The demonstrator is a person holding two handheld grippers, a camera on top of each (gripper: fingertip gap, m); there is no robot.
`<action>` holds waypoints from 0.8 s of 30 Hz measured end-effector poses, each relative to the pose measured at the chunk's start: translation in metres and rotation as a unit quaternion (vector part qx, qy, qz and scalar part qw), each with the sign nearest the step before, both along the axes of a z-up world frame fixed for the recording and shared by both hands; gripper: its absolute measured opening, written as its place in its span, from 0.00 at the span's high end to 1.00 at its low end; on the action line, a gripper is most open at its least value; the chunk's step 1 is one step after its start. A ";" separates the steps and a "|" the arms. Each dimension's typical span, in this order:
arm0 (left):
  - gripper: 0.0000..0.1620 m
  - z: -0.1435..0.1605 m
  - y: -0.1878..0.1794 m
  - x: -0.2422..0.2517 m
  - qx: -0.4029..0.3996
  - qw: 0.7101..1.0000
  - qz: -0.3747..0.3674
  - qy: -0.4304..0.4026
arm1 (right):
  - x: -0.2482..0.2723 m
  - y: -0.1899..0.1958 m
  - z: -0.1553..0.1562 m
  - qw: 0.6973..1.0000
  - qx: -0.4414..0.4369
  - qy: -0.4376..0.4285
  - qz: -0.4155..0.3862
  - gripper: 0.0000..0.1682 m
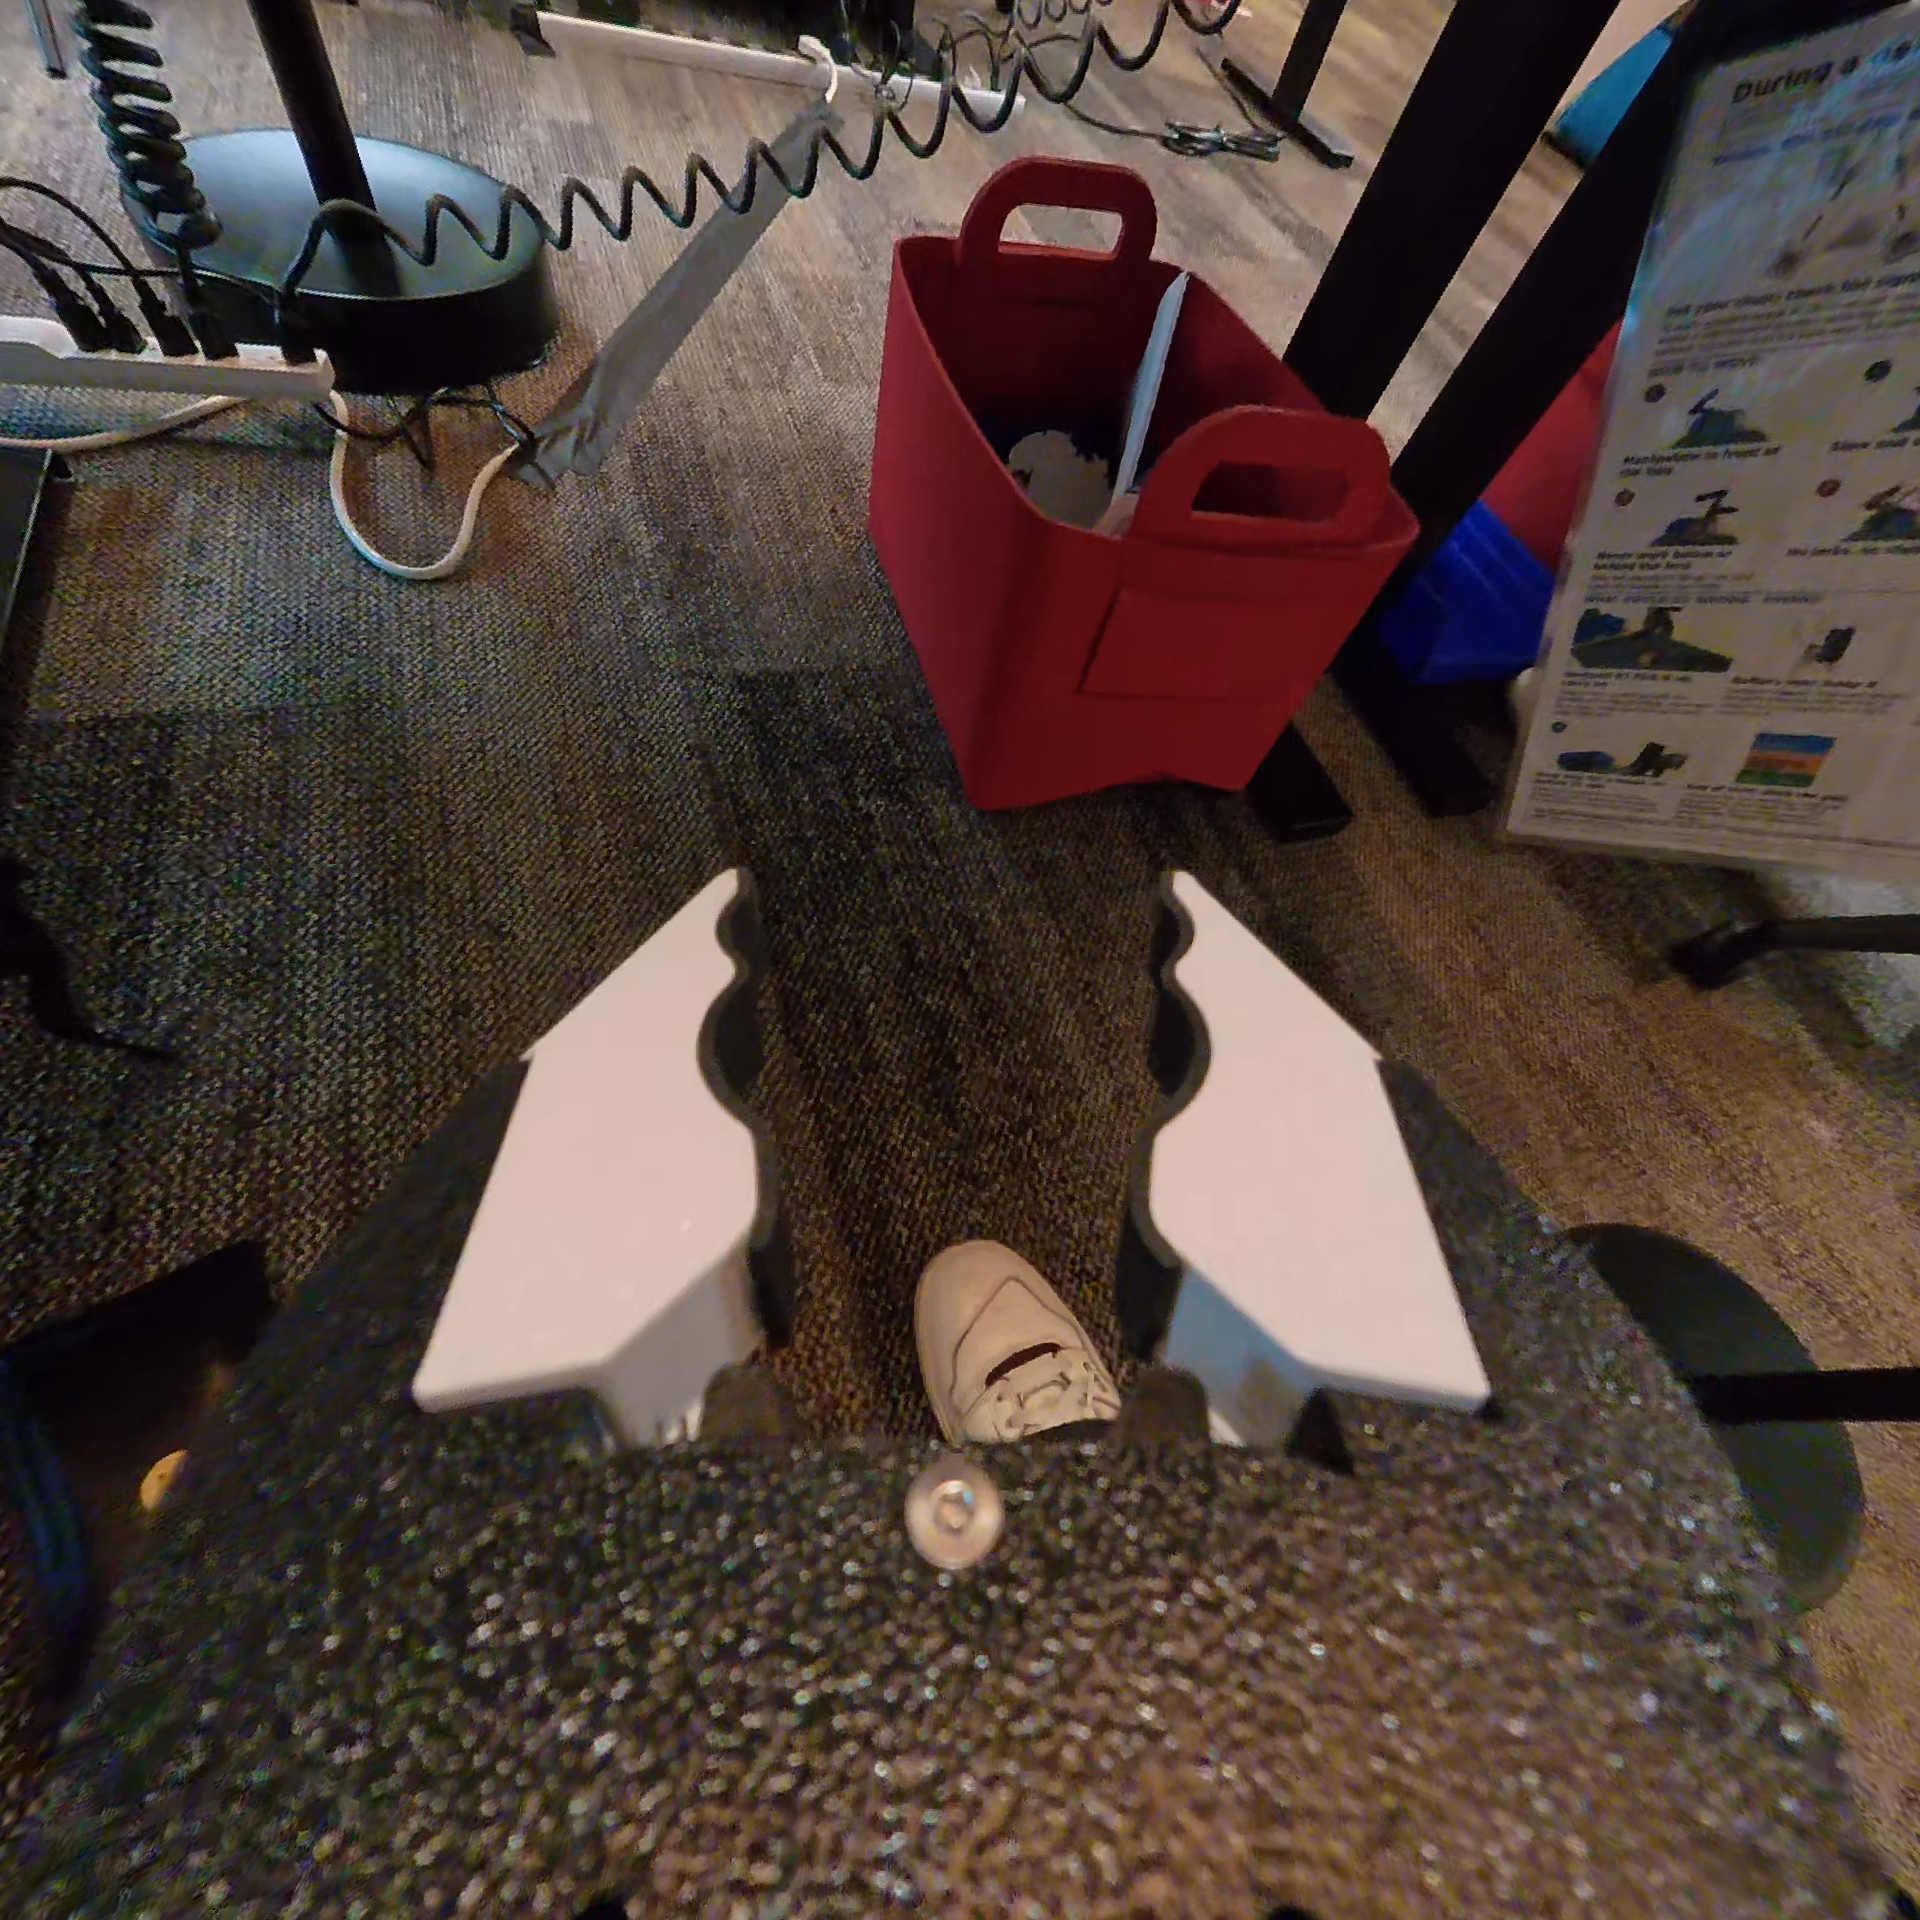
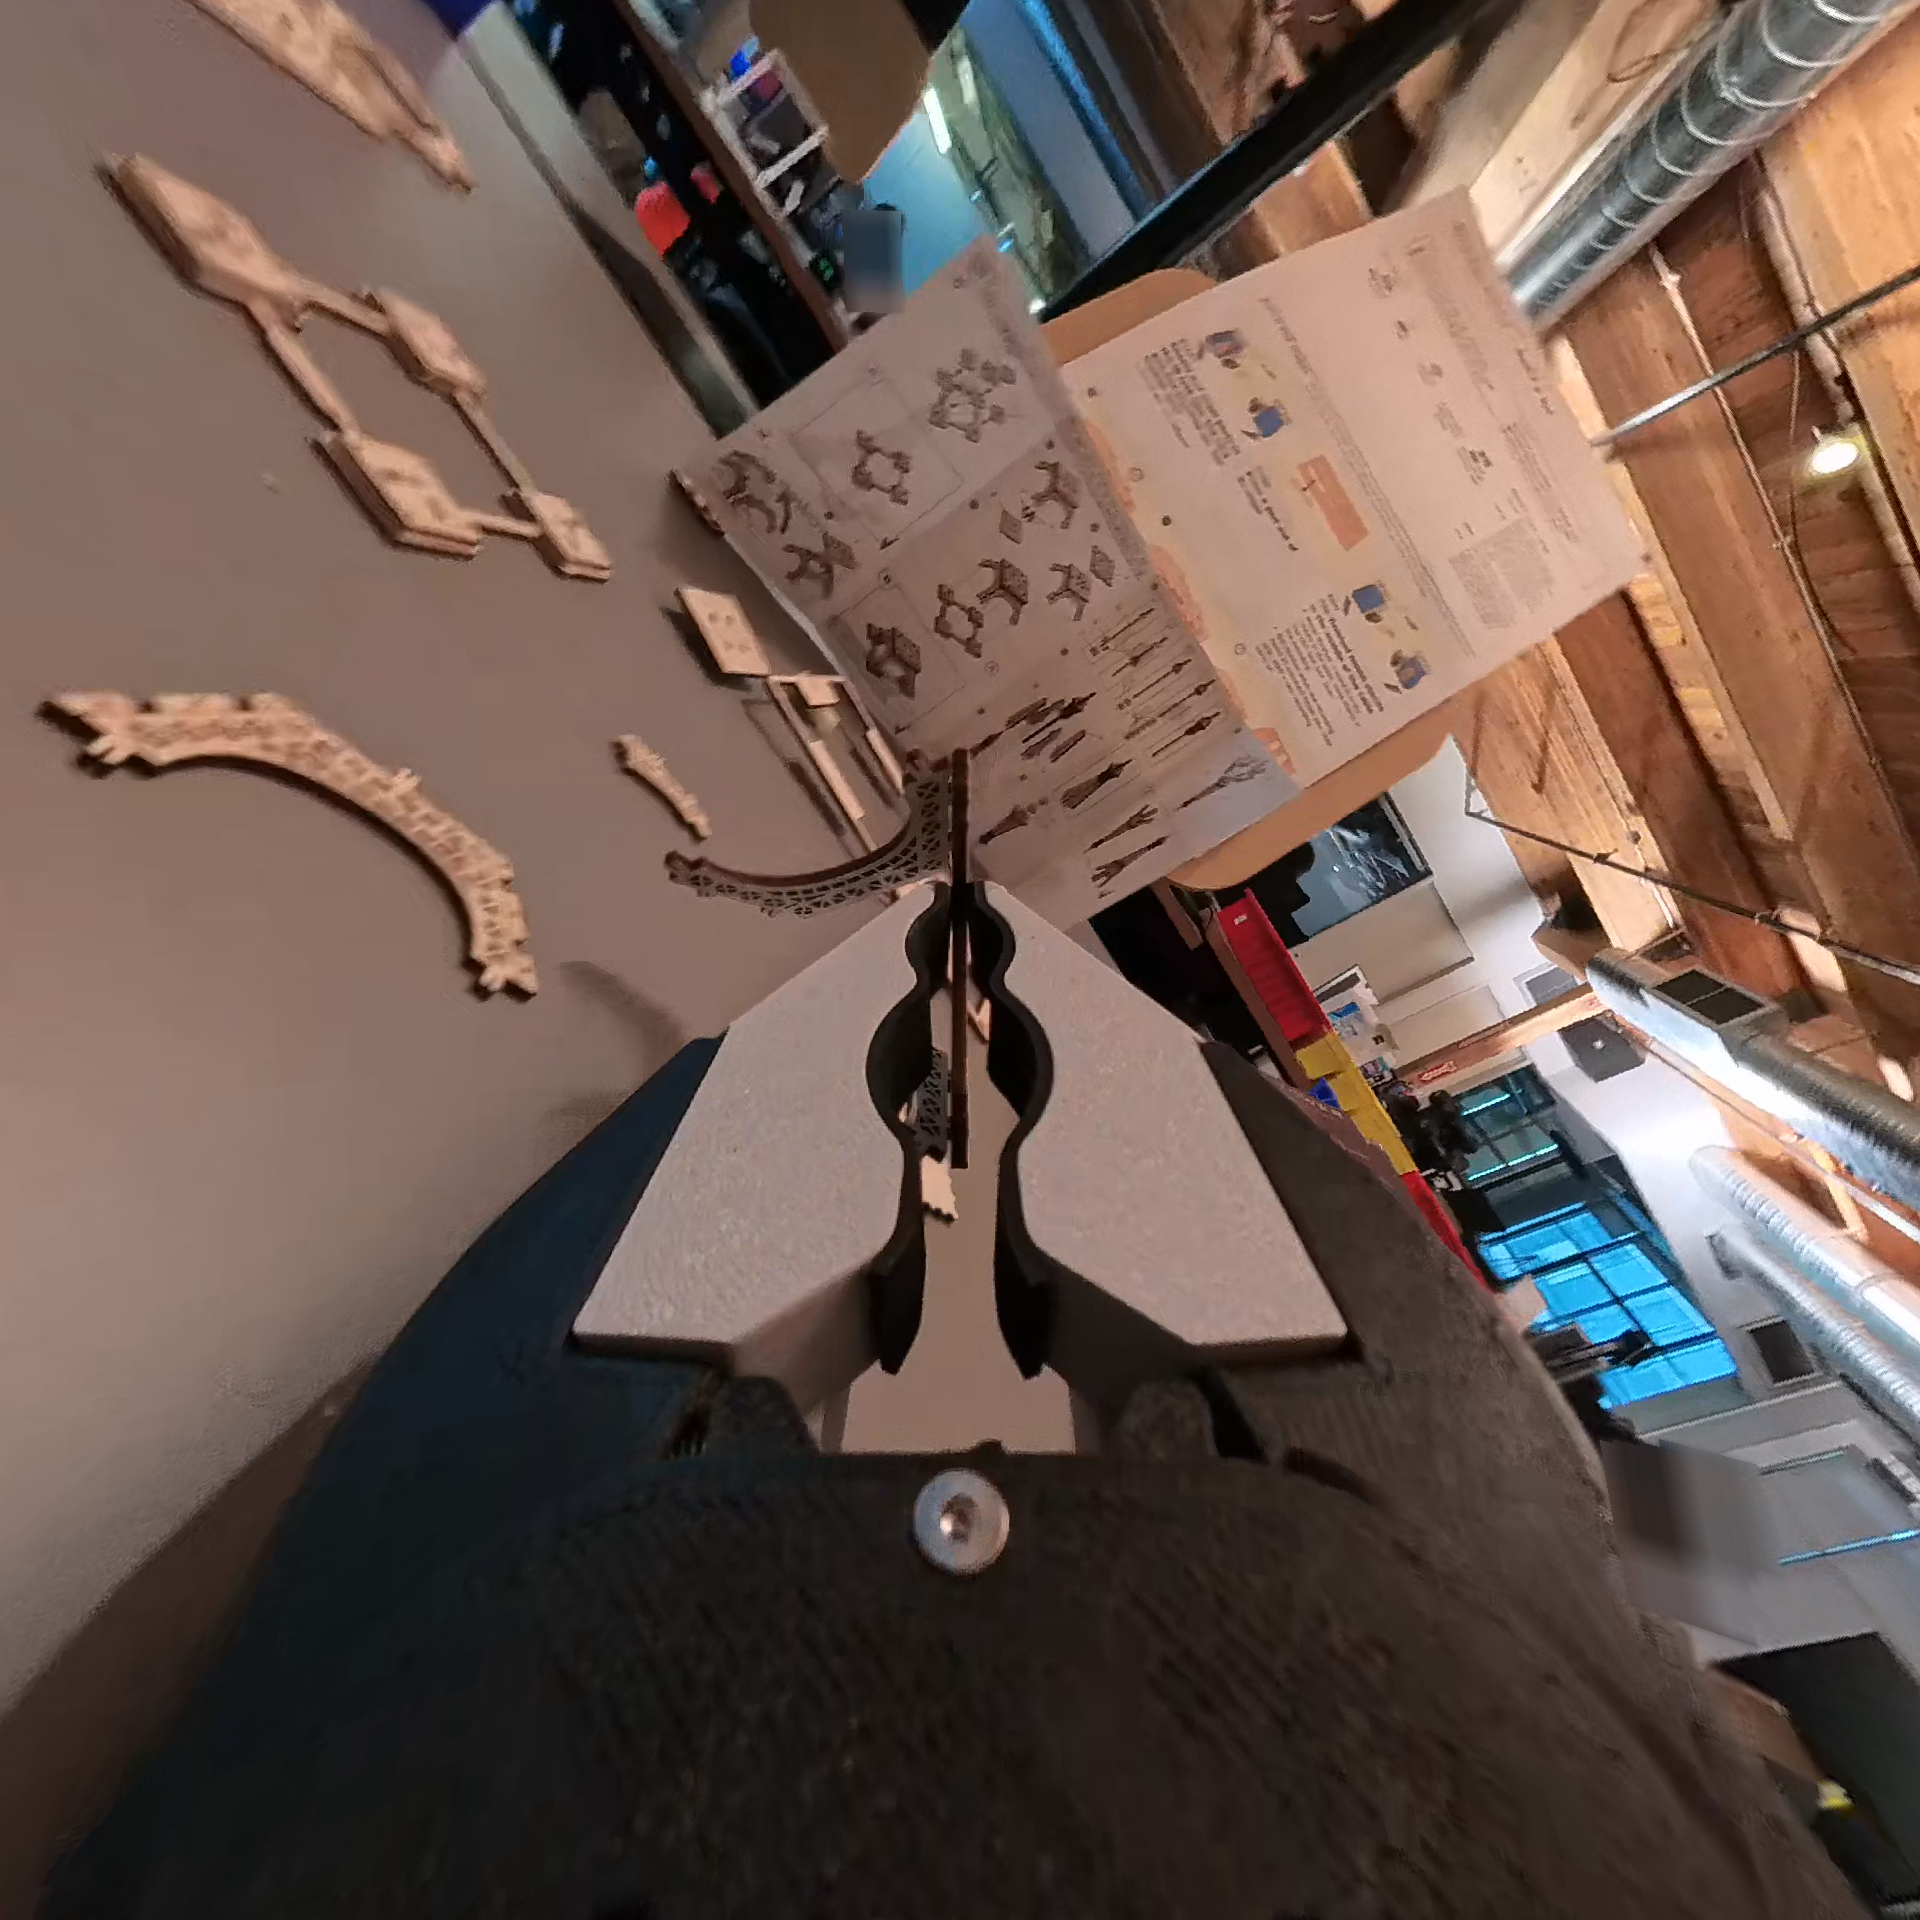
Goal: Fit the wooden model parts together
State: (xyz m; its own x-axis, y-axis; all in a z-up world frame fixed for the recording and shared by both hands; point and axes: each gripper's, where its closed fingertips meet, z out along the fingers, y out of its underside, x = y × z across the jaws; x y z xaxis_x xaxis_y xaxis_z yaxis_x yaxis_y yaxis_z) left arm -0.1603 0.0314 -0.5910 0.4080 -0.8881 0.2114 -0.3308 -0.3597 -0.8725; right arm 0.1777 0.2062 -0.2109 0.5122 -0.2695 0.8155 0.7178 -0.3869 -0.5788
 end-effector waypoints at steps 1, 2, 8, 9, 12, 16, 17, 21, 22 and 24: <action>0.54 0.000 0.000 0.000 -0.001 1.000 0.001 0.001 | -0.005 0.004 -0.007 1.000 -0.025 -0.015 0.004 1.00; 0.54 0.001 -0.001 0.000 -0.004 1.000 -0.001 -0.001 | -0.010 0.007 -0.015 0.998 -0.049 -0.032 0.011 1.00; 0.54 0.046 0.016 0.022 0.023 0.999 -0.013 -0.033 | -0.002 -0.004 -0.009 1.000 -0.025 -0.004 -0.014 1.00; 0.54 0.057 0.022 0.027 0.041 0.998 -0.017 -0.038 | -0.002 -0.006 -0.009 1.000 -0.026 -0.005 -0.017 1.00; 0.53 0.092 0.049 0.036 0.094 0.994 -0.008 -0.047 | -0.002 -0.008 -0.010 0.999 -0.030 -0.008 -0.023 1.00; 0.55 0.155 0.093 0.029 0.120 0.988 0.052 -0.082 | 0.000 -0.007 -0.013 0.999 -0.037 -0.009 -0.029 1.00; 0.56 0.170 0.104 0.027 0.127 0.987 0.062 -0.083 | 0.000 -0.007 -0.013 0.999 -0.036 -0.007 -0.029 1.00; 0.59 0.251 0.144 0.020 0.172 0.977 0.078 -0.102 | 0.000 -0.009 -0.012 0.999 -0.033 -0.007 -0.032 1.00; 0.61 0.279 0.155 0.017 0.190 0.971 0.087 -0.120 | 0.001 -0.008 -0.012 0.999 -0.036 -0.007 -0.032 1.00; 0.64 0.335 0.173 0.011 0.222 0.957 0.099 -0.161 | 0.000 -0.008 -0.015 0.999 -0.043 -0.011 -0.032 1.00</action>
